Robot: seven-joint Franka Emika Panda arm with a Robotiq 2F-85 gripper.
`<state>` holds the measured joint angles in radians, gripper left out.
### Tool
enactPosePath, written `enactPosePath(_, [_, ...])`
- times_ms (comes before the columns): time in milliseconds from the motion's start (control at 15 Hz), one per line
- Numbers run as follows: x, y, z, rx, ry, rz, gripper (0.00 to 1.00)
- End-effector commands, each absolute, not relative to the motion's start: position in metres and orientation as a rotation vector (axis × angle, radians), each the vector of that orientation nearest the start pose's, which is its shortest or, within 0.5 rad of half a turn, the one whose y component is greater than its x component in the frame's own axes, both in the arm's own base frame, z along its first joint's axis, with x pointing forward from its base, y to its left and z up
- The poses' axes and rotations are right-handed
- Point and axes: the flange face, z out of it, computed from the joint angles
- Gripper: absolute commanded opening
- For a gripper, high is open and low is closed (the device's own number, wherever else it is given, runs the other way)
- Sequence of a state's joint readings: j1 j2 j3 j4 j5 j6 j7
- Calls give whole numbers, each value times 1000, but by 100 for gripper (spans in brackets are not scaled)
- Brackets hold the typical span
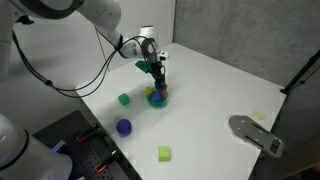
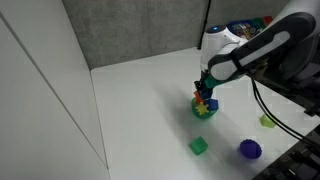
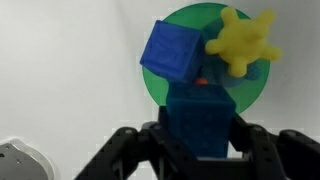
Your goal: Pick up the blue block and place it in the green bowl
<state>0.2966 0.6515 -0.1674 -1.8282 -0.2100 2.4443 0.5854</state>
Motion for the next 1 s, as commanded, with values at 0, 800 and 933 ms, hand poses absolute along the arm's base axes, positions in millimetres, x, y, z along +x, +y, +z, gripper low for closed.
enactPosePath(0, [631, 85, 174, -3385, 393, -102, 32])
enactPosePath(800, [620, 87, 176, -3407, 325, -82, 100])
enactPosePath(933, [620, 87, 176, -3407, 323, -78, 100])
